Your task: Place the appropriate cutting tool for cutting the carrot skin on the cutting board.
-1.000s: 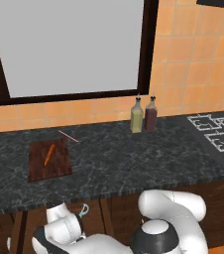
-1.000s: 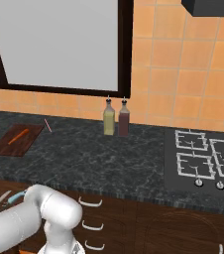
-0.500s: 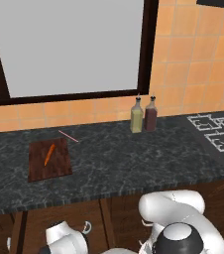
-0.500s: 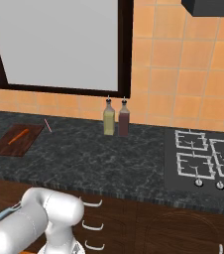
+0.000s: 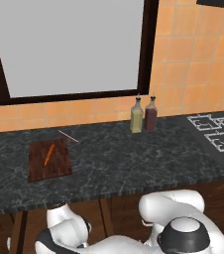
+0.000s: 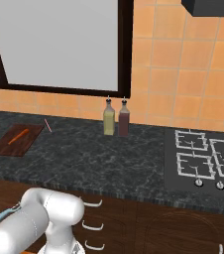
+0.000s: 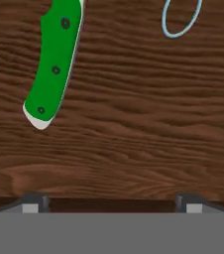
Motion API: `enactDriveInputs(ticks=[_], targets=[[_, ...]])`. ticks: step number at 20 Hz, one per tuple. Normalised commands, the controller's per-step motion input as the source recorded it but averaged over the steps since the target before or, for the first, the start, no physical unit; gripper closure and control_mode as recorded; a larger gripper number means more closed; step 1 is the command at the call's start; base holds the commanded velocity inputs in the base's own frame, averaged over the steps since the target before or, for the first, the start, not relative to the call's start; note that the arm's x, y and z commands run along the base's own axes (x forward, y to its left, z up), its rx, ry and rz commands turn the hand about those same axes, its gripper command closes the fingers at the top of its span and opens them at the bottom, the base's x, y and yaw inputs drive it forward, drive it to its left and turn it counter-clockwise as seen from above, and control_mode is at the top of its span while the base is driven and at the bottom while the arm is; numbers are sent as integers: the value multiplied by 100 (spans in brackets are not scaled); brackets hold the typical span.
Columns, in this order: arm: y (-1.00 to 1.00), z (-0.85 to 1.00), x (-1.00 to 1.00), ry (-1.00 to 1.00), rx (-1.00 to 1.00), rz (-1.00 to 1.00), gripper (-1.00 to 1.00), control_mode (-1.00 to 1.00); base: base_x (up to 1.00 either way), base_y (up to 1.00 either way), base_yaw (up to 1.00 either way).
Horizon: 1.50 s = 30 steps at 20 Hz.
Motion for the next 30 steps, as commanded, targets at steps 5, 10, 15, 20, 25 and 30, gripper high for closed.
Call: enactDriveInputs(ticks=[5,10,15,20,25,30], targets=[[0,0,47,-22,0,-2,-100,-100,0,0,0],[0,0,62,-13,0,-6,-100,-100,0,0,0],[0,-10,73,-2,0,-13,-100,-100,0,0,0],[0,-28,29,-3,0,-16,-100,-100,0,0,0],[-19,-11,2,-7,0,-19,-100,-100,0,0,0],[-40,1,-5,-4,4,-13,-100,-100,0,0,0]])
